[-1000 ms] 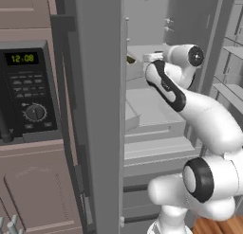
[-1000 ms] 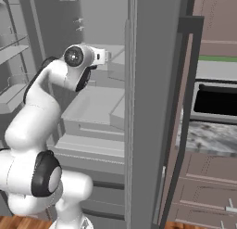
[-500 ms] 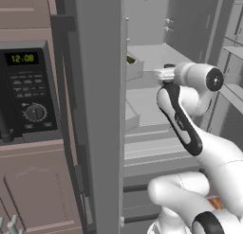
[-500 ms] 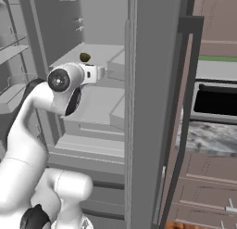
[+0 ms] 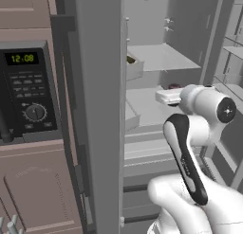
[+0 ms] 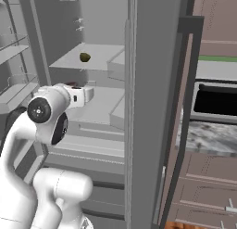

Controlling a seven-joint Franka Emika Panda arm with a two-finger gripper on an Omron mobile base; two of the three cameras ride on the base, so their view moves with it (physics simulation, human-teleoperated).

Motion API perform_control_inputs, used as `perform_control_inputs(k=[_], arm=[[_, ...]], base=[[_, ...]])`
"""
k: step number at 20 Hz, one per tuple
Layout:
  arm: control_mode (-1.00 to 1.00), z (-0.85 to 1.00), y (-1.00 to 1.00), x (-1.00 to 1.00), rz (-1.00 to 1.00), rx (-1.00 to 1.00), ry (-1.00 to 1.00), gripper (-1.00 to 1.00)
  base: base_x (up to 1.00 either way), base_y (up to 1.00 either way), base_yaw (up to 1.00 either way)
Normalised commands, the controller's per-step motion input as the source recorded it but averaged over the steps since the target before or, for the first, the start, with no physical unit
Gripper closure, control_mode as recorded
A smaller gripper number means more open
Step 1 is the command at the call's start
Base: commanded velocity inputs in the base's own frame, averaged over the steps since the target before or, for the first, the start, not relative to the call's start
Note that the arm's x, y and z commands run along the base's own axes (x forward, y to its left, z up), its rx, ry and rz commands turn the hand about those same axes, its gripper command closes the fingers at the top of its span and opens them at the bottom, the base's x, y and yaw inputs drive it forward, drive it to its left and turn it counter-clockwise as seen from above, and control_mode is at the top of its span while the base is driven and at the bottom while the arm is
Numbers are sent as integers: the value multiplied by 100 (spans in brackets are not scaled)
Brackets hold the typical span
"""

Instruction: Move the kiwi and jam from the top shelf to the second highest shelf to make space. Then, place the pitcher from the counter on the cleared top shelf.

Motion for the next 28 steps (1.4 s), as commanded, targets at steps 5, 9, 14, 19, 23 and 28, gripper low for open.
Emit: perform_control_inputs(k=[5,9,14,19,23,28], arm=[[-100,-25,24,-6,7,0,2,100],[-100,-8,16,0,14,0,7,100],[-100,-7,3,3,17,0,9,100],[-100,-18,10,18,17,0,2,100],[-100,-35,23,27,14,0,0,100],[-100,-40,26,30,13,0,-2,100]], base=[[0,0,0],[0,0,0],[0,0,0],[0,0,0],[0,0,0],[0,0,0]])
